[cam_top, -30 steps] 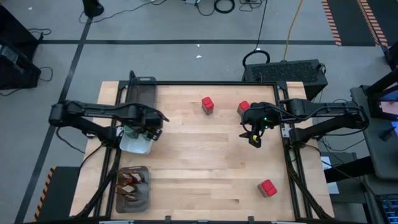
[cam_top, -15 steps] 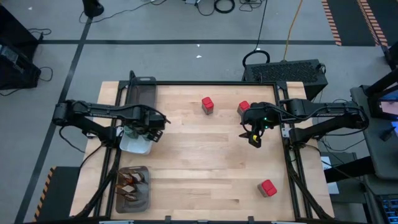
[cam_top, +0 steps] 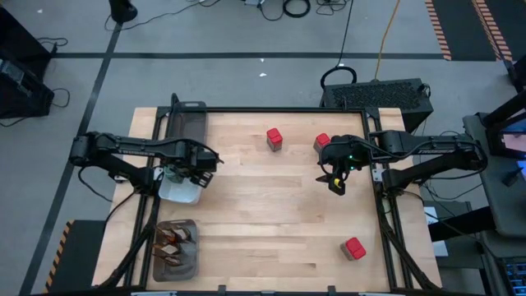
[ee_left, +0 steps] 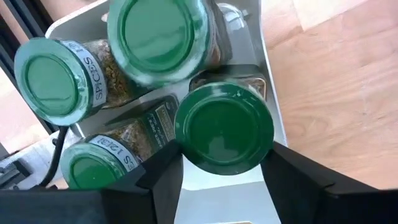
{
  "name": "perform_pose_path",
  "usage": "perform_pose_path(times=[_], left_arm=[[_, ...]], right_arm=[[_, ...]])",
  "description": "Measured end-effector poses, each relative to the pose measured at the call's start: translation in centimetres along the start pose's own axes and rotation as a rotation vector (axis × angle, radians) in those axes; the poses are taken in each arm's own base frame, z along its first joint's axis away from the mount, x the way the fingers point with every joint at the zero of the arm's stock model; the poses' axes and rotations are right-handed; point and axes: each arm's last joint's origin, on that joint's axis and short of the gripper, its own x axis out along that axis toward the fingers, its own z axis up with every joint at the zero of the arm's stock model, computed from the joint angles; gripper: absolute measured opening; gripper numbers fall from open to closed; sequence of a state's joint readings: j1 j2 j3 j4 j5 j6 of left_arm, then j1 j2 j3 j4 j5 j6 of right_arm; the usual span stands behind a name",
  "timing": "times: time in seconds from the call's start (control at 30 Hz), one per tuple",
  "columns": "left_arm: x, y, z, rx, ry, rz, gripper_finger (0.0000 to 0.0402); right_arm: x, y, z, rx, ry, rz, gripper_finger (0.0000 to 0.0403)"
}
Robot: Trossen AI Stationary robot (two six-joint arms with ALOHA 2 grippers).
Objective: Sort spices by type
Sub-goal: Put the green bottle seasoning into the white bin
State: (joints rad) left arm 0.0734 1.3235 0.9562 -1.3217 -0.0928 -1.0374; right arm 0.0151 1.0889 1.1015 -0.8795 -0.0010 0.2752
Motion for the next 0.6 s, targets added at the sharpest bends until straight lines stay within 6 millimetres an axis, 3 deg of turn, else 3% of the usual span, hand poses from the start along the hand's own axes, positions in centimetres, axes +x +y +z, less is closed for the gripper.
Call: perform_pose_path(times=[0.6], left_arm=[[0.02,0.25,-0.04,0.001,-0.020,0.041,0.0204]], right_arm=[[0.00,0.00,0.00,0.000,0.000,0.000,0.0265]])
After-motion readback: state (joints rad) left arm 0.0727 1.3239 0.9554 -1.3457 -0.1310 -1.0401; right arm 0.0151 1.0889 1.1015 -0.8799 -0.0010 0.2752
